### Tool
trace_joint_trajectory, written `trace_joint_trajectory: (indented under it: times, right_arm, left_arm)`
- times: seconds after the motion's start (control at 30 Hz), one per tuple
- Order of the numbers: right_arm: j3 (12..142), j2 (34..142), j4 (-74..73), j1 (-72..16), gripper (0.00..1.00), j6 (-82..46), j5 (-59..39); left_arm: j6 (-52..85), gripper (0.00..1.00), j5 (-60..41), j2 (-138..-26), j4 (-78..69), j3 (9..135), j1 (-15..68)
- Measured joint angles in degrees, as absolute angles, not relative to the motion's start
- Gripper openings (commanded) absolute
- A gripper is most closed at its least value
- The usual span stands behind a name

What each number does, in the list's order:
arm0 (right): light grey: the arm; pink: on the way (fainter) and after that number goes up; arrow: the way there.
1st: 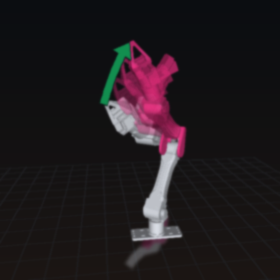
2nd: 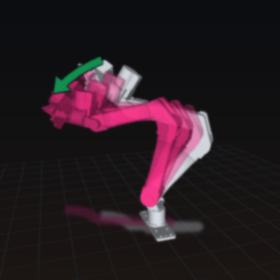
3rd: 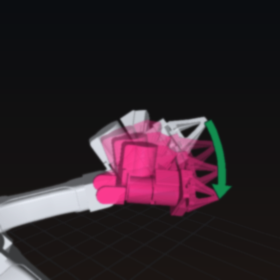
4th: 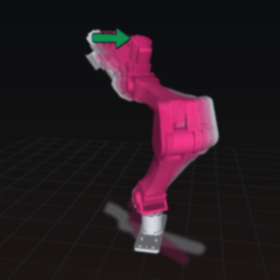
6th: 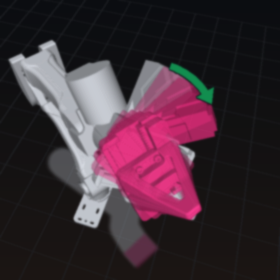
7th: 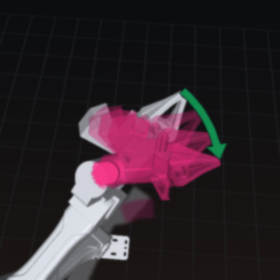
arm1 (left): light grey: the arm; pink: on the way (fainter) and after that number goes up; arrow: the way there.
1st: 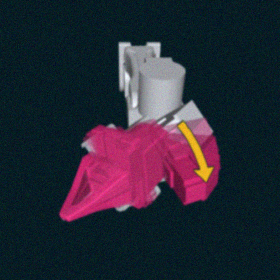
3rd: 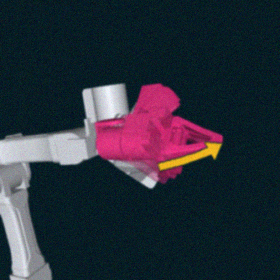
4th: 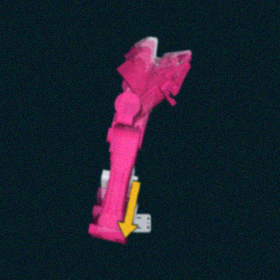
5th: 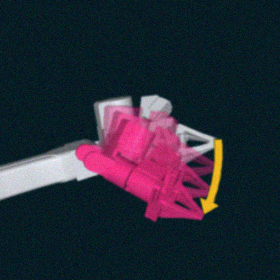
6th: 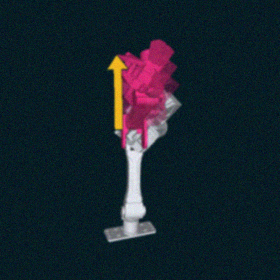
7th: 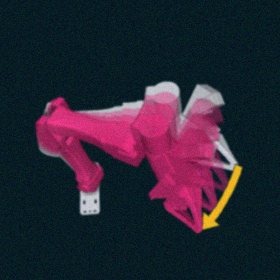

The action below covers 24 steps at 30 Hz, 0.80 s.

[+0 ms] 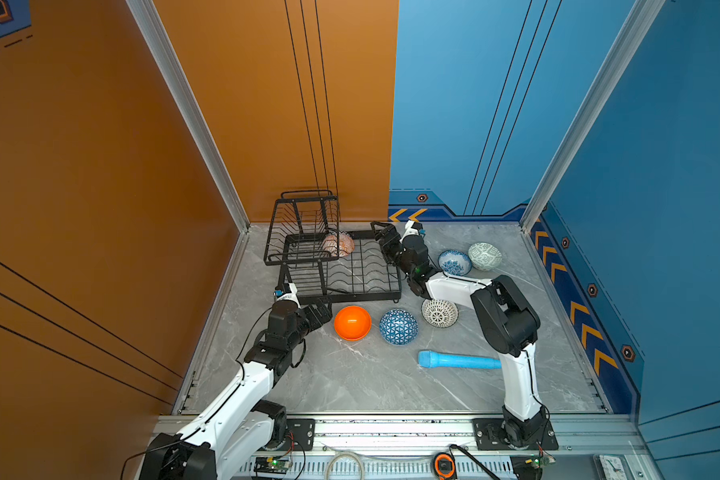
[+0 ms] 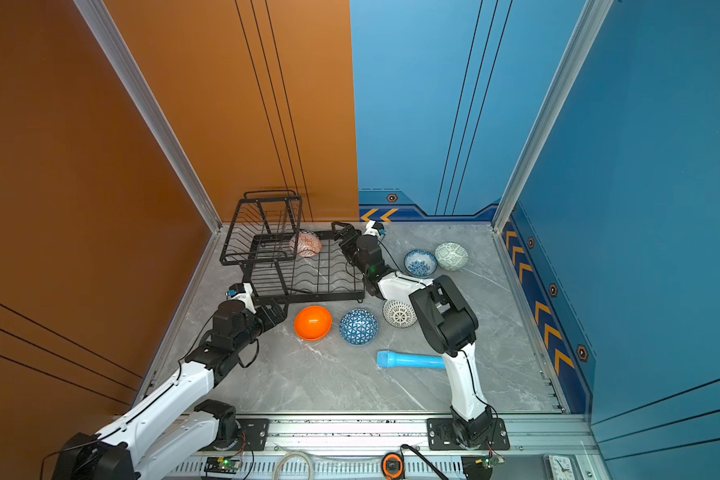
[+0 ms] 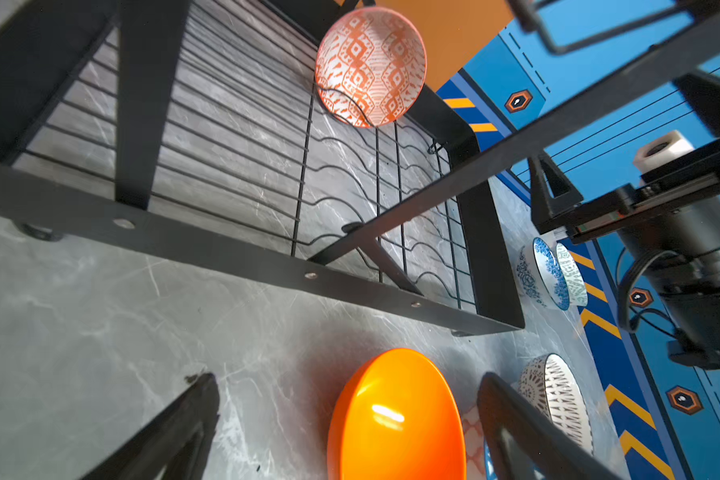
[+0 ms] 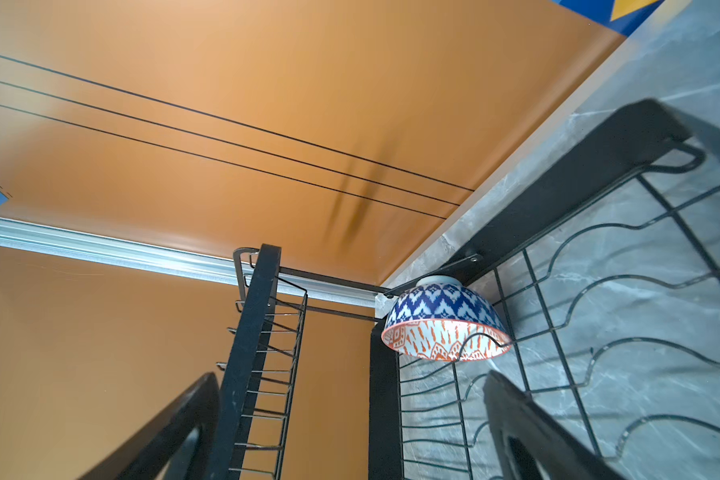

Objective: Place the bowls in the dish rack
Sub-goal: 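Open and lift the right gripper off the bowl while the left releases the rack, then reach the left gripper to the orange bowl while the right nears the lattice bowl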

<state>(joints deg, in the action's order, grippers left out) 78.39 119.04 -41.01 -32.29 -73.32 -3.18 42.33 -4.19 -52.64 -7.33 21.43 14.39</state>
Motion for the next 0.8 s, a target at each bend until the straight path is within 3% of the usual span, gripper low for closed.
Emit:
trace_joint_trajectory:
  times: [0.33, 0.63, 0.8]
  right_arm:
    - [74.50, 109.06, -24.71, -29.95, 1.00, -61.32, -7.77]
    - [80.14, 100.20, 2.66, -33.58, 1.00, -39.33, -1.98]
    - [79.26, 97.10, 10.44, -35.66, 1.00, -32.77, 3.18]
  left_arm:
    - [43.16, 0.98, -6.72, -55.55, -0.08, 21.67, 16.60]
    - [42.72, 1.00, -8.73, -60.10, 2.66, 24.18, 17.67]
    - [41.36, 0.89, -9.30, -63.40, 3.09, 25.74, 18.70]
